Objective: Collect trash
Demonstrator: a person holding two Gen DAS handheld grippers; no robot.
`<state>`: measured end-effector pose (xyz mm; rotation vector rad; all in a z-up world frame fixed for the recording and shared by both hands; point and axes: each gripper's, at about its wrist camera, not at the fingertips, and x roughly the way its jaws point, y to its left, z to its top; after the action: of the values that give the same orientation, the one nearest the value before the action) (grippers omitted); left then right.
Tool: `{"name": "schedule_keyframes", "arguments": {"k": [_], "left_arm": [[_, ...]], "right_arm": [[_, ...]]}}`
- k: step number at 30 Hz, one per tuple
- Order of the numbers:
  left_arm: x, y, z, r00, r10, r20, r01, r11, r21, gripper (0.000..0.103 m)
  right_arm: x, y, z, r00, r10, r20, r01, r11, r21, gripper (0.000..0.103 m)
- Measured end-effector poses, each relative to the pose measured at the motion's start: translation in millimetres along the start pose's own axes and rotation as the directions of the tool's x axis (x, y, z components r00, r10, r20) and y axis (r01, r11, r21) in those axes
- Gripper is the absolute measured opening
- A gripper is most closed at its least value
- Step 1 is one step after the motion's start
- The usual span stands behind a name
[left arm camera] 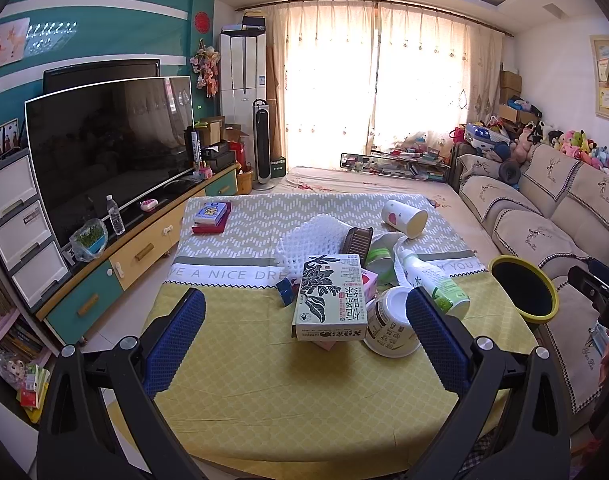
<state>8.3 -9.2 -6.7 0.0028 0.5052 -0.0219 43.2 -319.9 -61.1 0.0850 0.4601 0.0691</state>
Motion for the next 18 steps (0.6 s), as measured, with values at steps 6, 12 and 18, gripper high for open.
{"name": "schedule_keyframes", "arguments": {"k": [6,12,18], "left_arm": [[-0.2,-0.4,-0.2,1.0,0.0,-0.001,0.0,1.0,0.0,0.099],[-0.1,-1.4,0.3,1.0,-0.001,-0.001,0.001,1.0,0.004,0.099],[-0.1,-1.7,0.2,1.0,-0.002,-0.001,0.002,1.0,0.004,0.099]], "right_arm": [[0.4,0.1,-0.2,1.0,-0.001,0.0,0.001,1.0,0.001,0.097],[0.8,-0.1,-0.4,1.0,-0.001,-0.001,0.001,1.0,0.001,0.097],[0.5,-0.4,-0.3,1.0,-0.001,-0.001,0.001,1.0,0.002,0.097]]}}
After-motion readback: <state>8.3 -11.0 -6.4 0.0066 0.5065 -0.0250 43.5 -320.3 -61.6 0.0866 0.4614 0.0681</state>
